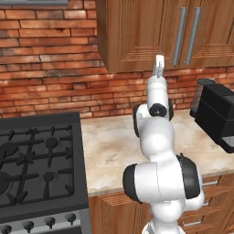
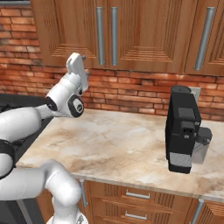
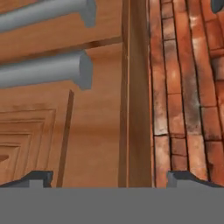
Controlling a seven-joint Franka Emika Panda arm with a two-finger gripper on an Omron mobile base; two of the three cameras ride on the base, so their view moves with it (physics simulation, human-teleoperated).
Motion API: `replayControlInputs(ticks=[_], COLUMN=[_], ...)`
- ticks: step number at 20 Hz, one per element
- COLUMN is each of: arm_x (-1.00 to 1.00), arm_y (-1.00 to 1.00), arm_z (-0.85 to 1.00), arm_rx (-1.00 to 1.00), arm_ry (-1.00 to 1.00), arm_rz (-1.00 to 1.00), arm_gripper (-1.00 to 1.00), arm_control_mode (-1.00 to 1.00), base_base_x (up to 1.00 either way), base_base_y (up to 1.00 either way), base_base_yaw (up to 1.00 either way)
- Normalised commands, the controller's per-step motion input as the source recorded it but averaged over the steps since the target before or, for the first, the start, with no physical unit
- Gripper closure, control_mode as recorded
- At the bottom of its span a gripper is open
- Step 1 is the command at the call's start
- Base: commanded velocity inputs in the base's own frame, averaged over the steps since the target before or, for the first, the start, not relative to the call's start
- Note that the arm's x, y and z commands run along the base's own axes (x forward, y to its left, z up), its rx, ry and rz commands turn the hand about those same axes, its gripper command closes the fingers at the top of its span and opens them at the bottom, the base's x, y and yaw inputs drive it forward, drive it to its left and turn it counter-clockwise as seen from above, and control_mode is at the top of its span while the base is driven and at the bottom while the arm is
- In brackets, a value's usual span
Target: Open the cabinet. Pick the bowls from the counter and place them in the cabinet. Then close the cabinet.
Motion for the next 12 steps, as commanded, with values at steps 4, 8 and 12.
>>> replayControlInputs(ticks=[4, 8, 12], arm_x=[1.00, 1.00, 1.00], arm_y=[0.00, 0.00, 0.00], arm_z=[-0.29, 0.00, 0.11], arm_rx=[0.04, 0.00, 0.01], arm_ry=[-0.03, 0.00, 0.20], arm_rz=[0.00, -0.02, -0.08], arm_gripper=[-1.00, -1.00, -1.00], arm_control_mode=[-1.00, -1.00, -1.00], base_base_x=[0.00, 0.00, 0.00], base_base_y=[0.00, 0.00, 0.00], base_base_yaw=[0.00, 0.00, 0.00])
